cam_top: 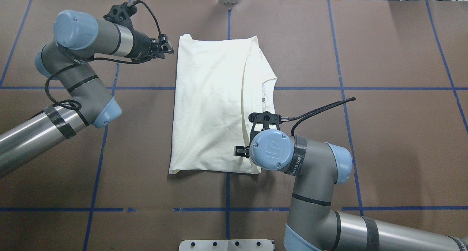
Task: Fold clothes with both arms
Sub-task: 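Release the shirt with the right gripper and move it to the shirt's near edge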
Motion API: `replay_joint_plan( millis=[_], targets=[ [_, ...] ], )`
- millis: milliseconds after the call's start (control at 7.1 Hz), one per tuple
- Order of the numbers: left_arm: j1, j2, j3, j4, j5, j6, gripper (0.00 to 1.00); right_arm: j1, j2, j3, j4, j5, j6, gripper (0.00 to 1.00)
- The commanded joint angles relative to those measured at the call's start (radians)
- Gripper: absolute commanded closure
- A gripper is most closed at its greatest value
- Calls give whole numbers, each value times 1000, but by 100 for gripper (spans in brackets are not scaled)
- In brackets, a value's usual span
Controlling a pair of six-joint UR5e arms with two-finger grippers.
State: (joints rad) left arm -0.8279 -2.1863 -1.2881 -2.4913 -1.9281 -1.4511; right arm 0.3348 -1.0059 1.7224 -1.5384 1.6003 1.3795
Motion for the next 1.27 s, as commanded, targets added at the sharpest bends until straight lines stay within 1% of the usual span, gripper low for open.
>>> replay_joint_plan(
  millis=[0,141,282,422,563,704,845,986,1126],
  targets=[
    [1,0,0,-1,0,0,57,29,-35,-1,-49,1,-155,0],
    [3,0,-2,2,0,0,57,52,-77,38,-48,9,-192,0],
    [3,2,-2,2,0,0,57,38,-177,150,-52,6,-200,0],
    [3,0,-2,2,-2,0,57,33,-125,145,-54,1,-132,0],
    [3,0,-2,2,0,0,57,32,-87,116,-39,1,21,5],
    [3,0,-4,3,0,0,57,21,-89,112,-22,-3,174,15],
    [4,0,-4,3,0,-2,57,4,-89,79,63,-5,358,19],
    [4,0,-2,3,0,0,57,-19,-89,59,145,-14,465,20],
    [4,2,-2,5,0,0,57,-34,-85,60,150,-19,518,21]
  ],
)
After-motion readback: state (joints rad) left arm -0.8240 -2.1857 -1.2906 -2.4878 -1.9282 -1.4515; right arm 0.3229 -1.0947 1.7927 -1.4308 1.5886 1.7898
